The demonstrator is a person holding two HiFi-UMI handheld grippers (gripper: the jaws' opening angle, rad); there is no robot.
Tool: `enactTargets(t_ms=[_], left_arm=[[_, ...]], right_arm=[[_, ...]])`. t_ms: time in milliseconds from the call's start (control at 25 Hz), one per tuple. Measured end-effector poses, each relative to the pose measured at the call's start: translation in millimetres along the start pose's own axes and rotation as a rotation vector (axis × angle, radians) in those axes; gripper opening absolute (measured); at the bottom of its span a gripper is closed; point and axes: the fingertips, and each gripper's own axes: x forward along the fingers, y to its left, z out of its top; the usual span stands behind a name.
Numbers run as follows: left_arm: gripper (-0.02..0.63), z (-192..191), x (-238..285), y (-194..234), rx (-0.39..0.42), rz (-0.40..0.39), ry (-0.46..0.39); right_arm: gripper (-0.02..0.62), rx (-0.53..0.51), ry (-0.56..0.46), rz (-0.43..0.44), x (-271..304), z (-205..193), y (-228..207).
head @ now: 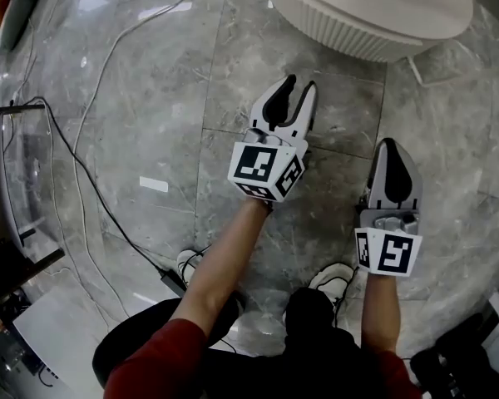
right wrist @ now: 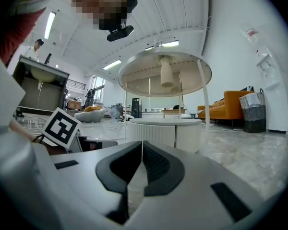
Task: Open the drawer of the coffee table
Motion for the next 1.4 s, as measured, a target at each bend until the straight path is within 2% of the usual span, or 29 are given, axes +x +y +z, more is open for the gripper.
enactTargets(t_ms=[120, 160, 360, 480, 560, 760, 880, 1080, 1400], left_arm=[[0.187, -18.9, 22.9, 17.7, -0.318, -0.021, -0.001], [0.213, -23.8, 30.3, 21.9, -0.397, -0.036, -0.004], [0.268, -33.6, 61.6, 29.9, -0.636, -0.137, -0.041], [0.291, -20.2, 79.7, 24.9, -0.81, -0.265, -0.148], [0.301, -16.0, 90.6, 25.2, -0.86, -0.319, -0.189], [0.315, -32.3, 108.1, 33.5, -0.968, -0.339, -0.146], [0.314, -29.6, 108.6, 36.1, -1.038, -0.378, -0.204], [0.273, -21.5, 109.1, 33.3, -1.085, -0.446, -0.256], [0.262, -23.3, 88.2, 33.9, -1.125, -0.429, -0.275]], right_arm=[[0.023, -0.01, 0.006, 0.004, -0.5, -3.6, -3.8], [0.023, -0.013, 0.011, 0.006, -1.7, -5.2, -4.9], [0.023, -0.002, 0.024, 0.003, -5.2, -10.3, -11.9], [0.023, 0.004, 0.034, 0.001, -5.6, -13.6, -16.3], [0.023, 0.014, 0.038, -0.005, -6.0, -14.5, -19.1], [0.023, 0.024, 0.048, -0.042, -7.9, -14.2, -30.0], [0.023, 0.036, 0.059, -0.055, -11.8, -18.5, -36.6], [0.023, 0.037, 0.077, -0.057, -17.5, -24.5, -38.0], [0.023, 0.028, 0.061, -0.049, -17.3, -16.9, -33.3]])
